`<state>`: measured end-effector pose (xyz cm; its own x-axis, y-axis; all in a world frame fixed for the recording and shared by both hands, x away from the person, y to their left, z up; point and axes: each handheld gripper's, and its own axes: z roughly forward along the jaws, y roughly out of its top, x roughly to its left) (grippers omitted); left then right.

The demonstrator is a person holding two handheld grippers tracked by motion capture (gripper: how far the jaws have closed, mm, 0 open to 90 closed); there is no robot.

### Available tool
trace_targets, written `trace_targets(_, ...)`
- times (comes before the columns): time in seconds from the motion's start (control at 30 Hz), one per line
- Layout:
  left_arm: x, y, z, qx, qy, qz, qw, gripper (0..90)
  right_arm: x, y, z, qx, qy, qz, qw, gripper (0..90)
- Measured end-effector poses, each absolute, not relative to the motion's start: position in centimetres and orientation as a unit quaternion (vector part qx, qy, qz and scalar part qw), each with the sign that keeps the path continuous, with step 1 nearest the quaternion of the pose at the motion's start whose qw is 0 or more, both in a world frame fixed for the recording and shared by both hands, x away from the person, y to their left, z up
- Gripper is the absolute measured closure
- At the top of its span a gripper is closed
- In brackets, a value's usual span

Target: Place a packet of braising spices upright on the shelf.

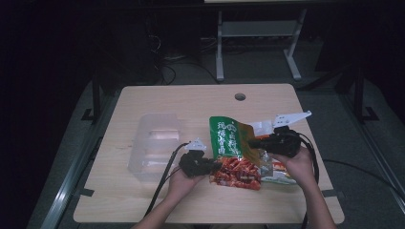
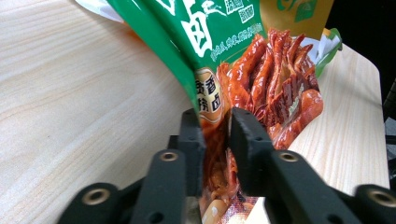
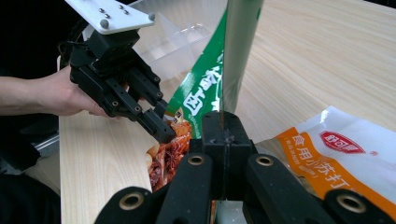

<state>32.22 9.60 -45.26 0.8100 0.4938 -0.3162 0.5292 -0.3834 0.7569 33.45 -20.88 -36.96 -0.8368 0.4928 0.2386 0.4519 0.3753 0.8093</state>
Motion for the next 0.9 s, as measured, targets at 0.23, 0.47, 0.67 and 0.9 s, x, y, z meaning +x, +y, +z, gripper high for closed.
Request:
trace_targets(0.23, 31.4, 9.6, -44.6, 0.833, 0.294, 0.016, 0.468, 86.6, 33.4, -21.7, -37.1, 0.301, 0.82, 0.486, 0.027, 89.7)
trace_targets(0.47, 31.0, 9.7, -44.5, 0.834, 0.291, 0.036, 0.467, 88.1, 33.6, -21.3, -37.4, 0.308, 0.827, 0.47, 0.024, 84.8)
trace_targets(0.67, 30.6, 9.6, -44.5, 0.841, 0.278, 0.052, 0.461, 88.1, 34.1, -20.3, -38.4, 0.313, 0.834, 0.454, 0.008, 79.5)
trace_targets(0.9, 30.5, 10.0, -44.6, 0.845, 0.275, 0.055, 0.456, 88.1, 34.5, -19.1, -39.2, 0.318, 0.839, 0.443, -0.007, 76.2)
